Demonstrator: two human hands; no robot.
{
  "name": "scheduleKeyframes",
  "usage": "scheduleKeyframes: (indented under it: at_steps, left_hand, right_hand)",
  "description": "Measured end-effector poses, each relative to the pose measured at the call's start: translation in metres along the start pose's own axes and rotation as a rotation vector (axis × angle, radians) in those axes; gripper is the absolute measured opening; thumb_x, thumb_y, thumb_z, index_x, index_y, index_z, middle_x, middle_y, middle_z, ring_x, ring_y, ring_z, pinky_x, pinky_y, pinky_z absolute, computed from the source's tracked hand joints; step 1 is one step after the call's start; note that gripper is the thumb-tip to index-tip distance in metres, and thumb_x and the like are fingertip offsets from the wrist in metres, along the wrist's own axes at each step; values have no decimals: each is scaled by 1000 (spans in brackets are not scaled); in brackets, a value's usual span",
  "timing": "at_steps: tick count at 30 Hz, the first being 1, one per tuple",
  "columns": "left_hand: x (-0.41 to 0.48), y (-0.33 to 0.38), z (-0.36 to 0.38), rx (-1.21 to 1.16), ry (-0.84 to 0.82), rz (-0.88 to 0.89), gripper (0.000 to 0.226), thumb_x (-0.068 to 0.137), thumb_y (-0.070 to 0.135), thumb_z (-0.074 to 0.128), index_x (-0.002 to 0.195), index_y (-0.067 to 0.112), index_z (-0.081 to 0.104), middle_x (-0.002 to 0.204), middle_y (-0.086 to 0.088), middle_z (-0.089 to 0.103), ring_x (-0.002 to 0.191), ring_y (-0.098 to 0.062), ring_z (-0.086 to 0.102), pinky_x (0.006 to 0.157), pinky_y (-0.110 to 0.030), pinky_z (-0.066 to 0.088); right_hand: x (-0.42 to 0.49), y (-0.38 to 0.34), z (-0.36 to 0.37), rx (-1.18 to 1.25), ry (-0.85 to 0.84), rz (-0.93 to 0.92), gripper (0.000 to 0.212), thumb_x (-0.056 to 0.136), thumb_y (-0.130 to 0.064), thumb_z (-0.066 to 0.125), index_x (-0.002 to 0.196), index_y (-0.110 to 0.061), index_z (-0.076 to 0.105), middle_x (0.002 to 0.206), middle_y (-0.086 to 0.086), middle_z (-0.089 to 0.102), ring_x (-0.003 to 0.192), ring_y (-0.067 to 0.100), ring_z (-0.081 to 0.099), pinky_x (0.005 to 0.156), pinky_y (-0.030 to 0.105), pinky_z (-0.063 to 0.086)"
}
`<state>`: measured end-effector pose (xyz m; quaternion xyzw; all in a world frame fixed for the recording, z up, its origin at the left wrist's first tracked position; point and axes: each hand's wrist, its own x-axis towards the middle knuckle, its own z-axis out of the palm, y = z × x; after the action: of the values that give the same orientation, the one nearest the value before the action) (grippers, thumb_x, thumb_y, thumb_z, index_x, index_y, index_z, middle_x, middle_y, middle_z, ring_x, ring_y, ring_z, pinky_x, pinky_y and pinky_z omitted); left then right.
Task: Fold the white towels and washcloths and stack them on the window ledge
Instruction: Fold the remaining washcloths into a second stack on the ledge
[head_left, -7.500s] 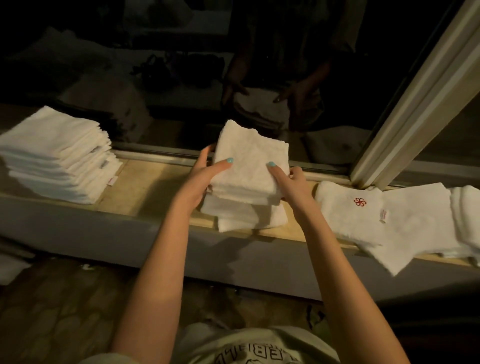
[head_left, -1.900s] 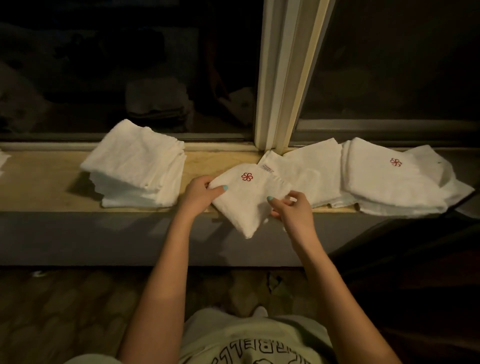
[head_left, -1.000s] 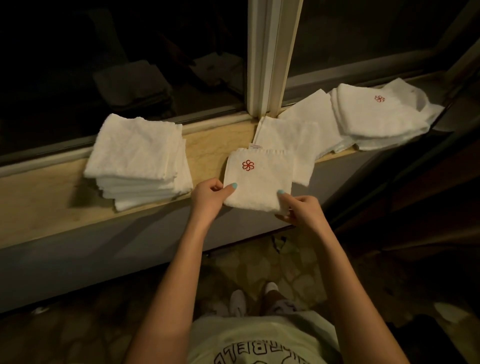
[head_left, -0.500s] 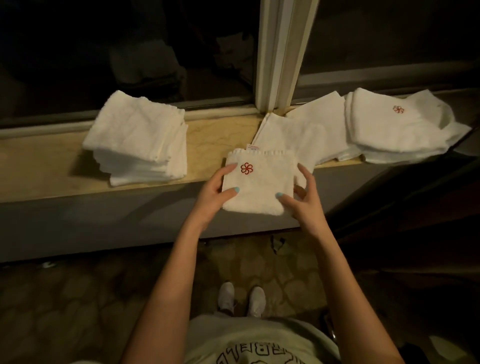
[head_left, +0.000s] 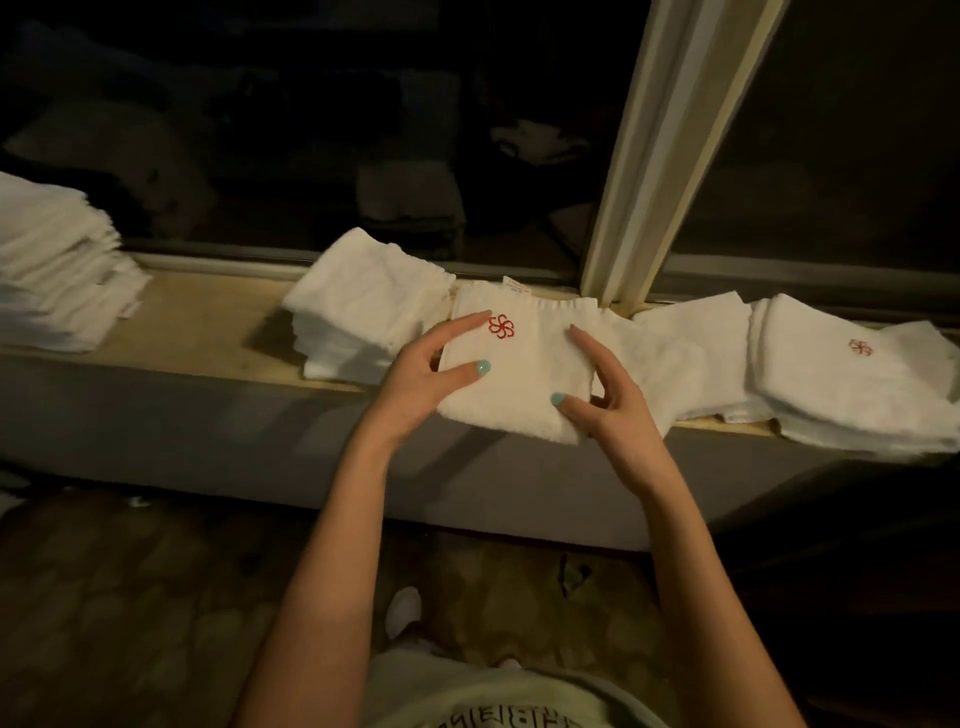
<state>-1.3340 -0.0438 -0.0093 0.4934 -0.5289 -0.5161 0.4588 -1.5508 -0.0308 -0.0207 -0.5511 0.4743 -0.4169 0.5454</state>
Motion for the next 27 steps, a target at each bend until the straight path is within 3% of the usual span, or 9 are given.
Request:
scheduleKeyframes:
  at_steps: [2, 8, 14, 21, 24, 27]
  left_hand:
    - [5, 9, -16, 13, 47, 26, 48, 86, 1, 65, 123, 30, 58, 122, 15, 58, 112, -1, 57, 87, -18, 51]
    - [26, 25, -73, 71, 213, 108, 45, 89, 5, 63, 125, 29, 54, 129, 4, 55, 114, -9, 55, 83, -24, 55]
    - [53, 27, -140, 72, 251, 113, 41, 89, 6, 64, 124, 26, 58, 122, 8, 58, 108, -7, 59, 72, -19, 55]
    - [89, 7, -191, 208, 194, 43, 42, 90, 10, 62, 129, 24, 54, 131, 0, 53, 115, -14, 54, 80, -26, 55]
    - [93, -8, -199, 259, 140, -19, 41, 90, 12, 63, 128, 26, 54, 130, 0, 54, 113, -18, 56, 75, -25, 55]
    - [93, -20, -202, 291, 95, -30, 41, 90, 13, 64, 127, 28, 53, 132, -1, 54, 113, -17, 56, 75, -26, 56]
  right_hand:
    - [13, -10, 11, -10, -24, -43, 57, 92, -9, 59, 139, -35, 40, 130, -28, 37, 103, -10, 55, 78, 25, 56]
    - [58, -30, 59, -34, -29, -115, 60, 91, -9, 60, 139, -39, 41, 142, -14, 36, 124, 13, 47, 90, 36, 55]
    - [95, -42, 122, 6, 1, -130, 62, 91, -6, 58, 140, -37, 37, 140, -14, 32, 102, -9, 53, 73, 20, 55]
    - [131, -37, 171, -71, 144, -44, 59, 90, -11, 61, 140, -36, 40, 131, -19, 34, 97, -4, 51, 70, 14, 53]
    - [137, -27, 182, -132, 207, 10, 58, 89, -10, 63, 140, -30, 44, 133, -13, 39, 105, 6, 56, 81, 25, 57]
    - [139, -20, 187, -108, 297, 17, 54, 89, -7, 63, 138, -23, 47, 128, -14, 43, 93, -16, 55, 70, 13, 53]
